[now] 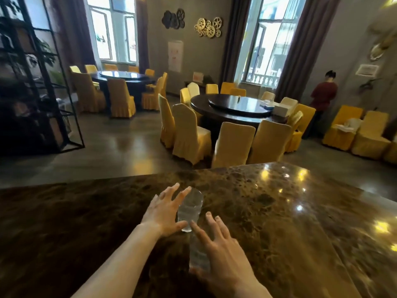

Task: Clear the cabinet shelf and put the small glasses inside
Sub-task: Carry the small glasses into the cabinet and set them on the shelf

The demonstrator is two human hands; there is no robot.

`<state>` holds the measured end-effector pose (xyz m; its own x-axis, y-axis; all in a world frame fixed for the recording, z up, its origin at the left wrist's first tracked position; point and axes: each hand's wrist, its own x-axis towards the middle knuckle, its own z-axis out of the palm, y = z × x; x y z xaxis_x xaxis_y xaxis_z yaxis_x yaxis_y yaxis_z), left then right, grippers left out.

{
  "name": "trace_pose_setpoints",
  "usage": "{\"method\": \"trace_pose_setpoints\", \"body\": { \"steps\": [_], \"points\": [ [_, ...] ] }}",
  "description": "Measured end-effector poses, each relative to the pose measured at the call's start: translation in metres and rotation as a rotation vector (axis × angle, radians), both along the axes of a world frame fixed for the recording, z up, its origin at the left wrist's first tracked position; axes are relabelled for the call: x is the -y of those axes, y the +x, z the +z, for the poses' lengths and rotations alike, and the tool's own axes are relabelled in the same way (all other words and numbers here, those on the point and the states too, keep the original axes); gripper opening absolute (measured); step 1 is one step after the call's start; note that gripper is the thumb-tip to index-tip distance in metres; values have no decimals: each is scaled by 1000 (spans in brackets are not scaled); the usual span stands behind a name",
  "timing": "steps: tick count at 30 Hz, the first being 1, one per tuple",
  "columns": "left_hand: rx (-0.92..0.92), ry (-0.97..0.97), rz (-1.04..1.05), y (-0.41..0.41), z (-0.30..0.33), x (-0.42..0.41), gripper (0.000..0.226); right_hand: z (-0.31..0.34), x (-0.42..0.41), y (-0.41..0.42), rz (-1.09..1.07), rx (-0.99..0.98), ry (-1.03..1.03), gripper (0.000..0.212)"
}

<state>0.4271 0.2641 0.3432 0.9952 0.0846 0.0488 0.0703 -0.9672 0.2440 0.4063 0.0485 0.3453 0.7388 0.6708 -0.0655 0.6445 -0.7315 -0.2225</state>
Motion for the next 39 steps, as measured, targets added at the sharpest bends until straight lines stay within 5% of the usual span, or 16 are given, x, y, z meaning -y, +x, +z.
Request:
{"method": "trace_pose_setpoints", "body": {
  "steps": [8, 19, 39],
  "points": [
    [-69, 47, -203, 42, 4, 11, 102, -2, -3, 16, 105, -62, 13, 98],
    [-8, 13, -126, 27, 14, 19, 85, 16, 6, 28, 179, -112, 26, 87],
    [37, 27, 307, -247, 78, 66, 88, 68, 111, -70, 274, 44, 130, 80]
  ]
}}
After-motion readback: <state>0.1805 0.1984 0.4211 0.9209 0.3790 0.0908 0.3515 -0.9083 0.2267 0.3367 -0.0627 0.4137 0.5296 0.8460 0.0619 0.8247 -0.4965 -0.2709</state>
